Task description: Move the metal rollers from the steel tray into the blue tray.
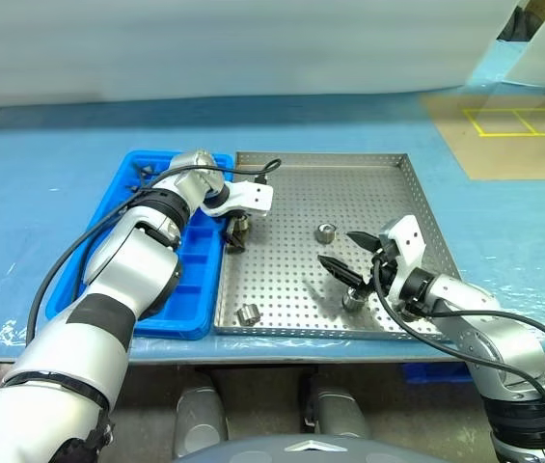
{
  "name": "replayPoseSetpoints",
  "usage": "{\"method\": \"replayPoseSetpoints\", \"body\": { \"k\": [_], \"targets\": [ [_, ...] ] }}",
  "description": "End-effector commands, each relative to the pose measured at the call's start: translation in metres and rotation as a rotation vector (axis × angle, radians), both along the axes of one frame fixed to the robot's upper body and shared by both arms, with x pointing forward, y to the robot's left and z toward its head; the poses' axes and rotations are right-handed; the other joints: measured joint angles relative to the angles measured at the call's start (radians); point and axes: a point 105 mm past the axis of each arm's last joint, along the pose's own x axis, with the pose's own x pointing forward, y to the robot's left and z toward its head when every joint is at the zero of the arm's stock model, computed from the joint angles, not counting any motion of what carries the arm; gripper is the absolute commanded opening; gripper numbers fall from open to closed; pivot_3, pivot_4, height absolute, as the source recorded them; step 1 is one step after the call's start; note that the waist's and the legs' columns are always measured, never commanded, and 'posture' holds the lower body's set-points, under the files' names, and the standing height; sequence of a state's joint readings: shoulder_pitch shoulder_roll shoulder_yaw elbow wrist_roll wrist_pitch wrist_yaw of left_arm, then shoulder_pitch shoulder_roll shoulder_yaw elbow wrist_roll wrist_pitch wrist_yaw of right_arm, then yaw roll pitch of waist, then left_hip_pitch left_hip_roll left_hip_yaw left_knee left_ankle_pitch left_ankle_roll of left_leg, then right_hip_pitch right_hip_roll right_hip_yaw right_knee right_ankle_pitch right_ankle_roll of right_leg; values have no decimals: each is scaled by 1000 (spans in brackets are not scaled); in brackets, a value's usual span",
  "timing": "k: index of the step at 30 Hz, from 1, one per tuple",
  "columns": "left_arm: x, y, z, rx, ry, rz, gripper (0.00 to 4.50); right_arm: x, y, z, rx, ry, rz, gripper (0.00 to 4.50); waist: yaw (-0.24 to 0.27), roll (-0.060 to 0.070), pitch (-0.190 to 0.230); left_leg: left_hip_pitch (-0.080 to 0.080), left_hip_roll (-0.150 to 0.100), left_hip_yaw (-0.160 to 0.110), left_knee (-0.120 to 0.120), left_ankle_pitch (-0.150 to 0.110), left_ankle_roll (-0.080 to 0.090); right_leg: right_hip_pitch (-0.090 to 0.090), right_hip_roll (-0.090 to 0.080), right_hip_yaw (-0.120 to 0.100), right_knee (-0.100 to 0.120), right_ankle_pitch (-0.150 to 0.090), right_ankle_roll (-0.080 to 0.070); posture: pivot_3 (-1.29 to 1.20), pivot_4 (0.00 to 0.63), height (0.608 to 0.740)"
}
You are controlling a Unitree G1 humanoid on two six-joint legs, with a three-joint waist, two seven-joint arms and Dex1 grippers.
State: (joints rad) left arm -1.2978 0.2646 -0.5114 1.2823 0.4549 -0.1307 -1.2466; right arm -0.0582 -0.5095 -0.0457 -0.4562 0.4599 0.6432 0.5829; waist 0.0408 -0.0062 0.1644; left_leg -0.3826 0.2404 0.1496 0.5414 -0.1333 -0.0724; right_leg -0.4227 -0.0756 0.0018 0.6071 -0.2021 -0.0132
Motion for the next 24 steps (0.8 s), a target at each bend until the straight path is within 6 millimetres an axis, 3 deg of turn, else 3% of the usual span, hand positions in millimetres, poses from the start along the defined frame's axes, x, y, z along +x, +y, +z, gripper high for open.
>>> {"method": "replayPoseSetpoints", "body": {
  "k": [1,6,11,18,24],
  "targets": [
    [8,22,-1,81,-35,83,3652,-3,9,17,10,-66,35,4500,0,0,0,0,0,0,0,0,0,0,0,0,0,0,0,-180,150,740],
    [7,21,-1,77,-28,88,1915,-1,10,17,9,-68,37,4500,0,0,0,0,0,0,0,0,0,0,0,0,0,0,0,-174,150,740],
    [9,14,1,27,-44,97,1920,0,10,18,8,-72,38,4500,2,0,0,0,0,0,0,0,0,0,0,0,-1,0,0,-170,150,740],
    [16,-10,16,-272,-40,202,1920,2,12,16,6,-71,41,4500,10,-1,0,-2,-1,0,0,-1,2,0,-1,-1,-2,0,0,-168,150,740],
    [26,-20,44,-551,-76,283,1920,4,15,14,7,-68,53,4500,21,0,1,-6,-1,0,-1,-3,4,-1,-1,-2,-6,0,0,-140,150,740]
  ]
}}
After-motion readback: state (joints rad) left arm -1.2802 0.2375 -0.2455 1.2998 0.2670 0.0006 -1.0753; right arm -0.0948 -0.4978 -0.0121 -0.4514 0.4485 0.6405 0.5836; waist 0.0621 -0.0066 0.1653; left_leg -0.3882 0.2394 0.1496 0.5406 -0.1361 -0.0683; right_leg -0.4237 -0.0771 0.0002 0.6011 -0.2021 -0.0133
